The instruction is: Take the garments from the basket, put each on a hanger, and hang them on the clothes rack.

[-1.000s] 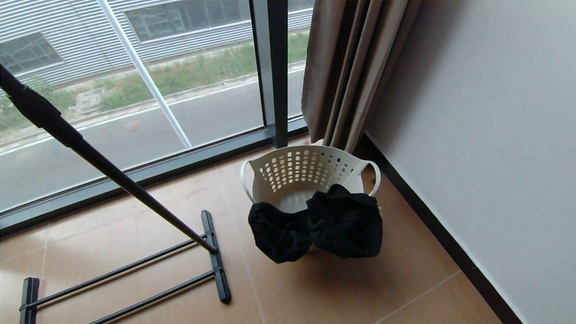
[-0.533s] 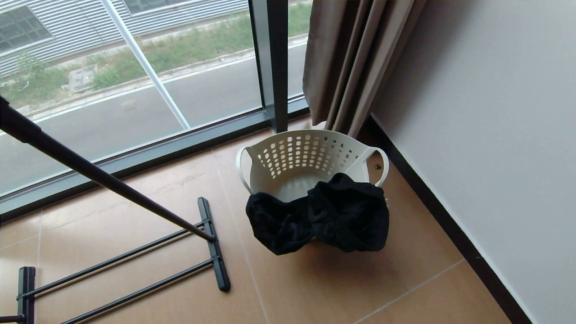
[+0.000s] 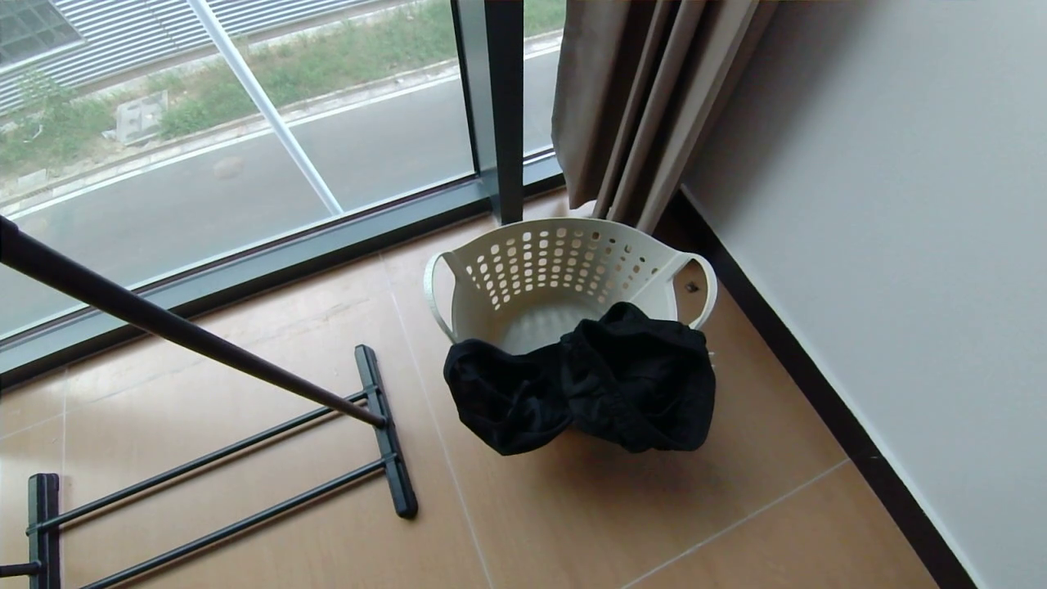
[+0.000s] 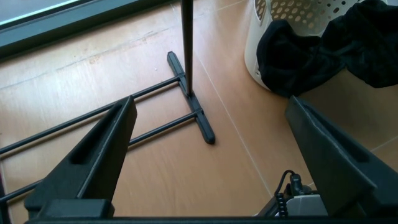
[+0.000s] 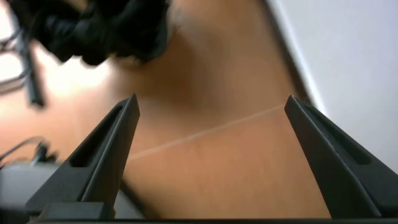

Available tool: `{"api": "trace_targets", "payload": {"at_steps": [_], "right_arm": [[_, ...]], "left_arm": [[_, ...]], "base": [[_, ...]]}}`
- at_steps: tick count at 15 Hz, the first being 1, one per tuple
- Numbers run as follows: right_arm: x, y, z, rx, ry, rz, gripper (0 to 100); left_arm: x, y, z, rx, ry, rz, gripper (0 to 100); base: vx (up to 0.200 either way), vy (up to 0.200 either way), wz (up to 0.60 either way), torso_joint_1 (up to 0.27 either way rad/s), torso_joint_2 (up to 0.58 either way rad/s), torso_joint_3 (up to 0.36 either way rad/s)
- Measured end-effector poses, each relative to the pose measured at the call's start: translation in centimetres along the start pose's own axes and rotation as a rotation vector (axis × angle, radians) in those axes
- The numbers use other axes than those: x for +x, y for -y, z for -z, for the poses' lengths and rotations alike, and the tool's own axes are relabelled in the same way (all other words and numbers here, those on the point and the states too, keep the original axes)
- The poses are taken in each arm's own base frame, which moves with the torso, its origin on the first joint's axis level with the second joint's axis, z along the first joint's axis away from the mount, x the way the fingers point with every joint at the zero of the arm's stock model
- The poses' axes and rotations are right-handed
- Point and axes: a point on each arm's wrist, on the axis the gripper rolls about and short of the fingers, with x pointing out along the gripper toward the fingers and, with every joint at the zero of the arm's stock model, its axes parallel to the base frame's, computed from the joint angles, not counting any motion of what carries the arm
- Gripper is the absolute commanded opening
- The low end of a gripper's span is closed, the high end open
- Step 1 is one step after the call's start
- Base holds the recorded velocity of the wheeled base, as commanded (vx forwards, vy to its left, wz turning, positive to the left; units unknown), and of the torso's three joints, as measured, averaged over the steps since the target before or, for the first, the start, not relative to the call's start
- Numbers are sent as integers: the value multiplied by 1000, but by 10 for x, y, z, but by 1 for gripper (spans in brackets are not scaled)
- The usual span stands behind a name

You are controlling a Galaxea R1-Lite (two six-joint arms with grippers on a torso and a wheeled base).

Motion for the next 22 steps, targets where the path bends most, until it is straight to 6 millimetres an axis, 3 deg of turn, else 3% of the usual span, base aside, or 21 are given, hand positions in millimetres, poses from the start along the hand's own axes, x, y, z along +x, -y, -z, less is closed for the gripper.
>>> {"api": "trace_targets", "payload": {"at_steps": [5,11,16,22], "right_arm": [[59,-12,-47,-96,-209,-187,100],[145,-42,-104,-561,-226,-334,100],[222,-62,-128,-887,-201,-388,100],[312,-93,-141,-1125,-147,-394,100]], "left_arm": [[0,0,0,0,0,-1,100],[0,0,0,0,0,-1,100],[0,0,0,0,0,-1,100],[0,0,0,0,0,-1,100]], "base": [[0,0,0,0,0,0],[0,0,0,0,0,0],[0,0,0,0,0,0],[0,0,0,0,0,0]]}}
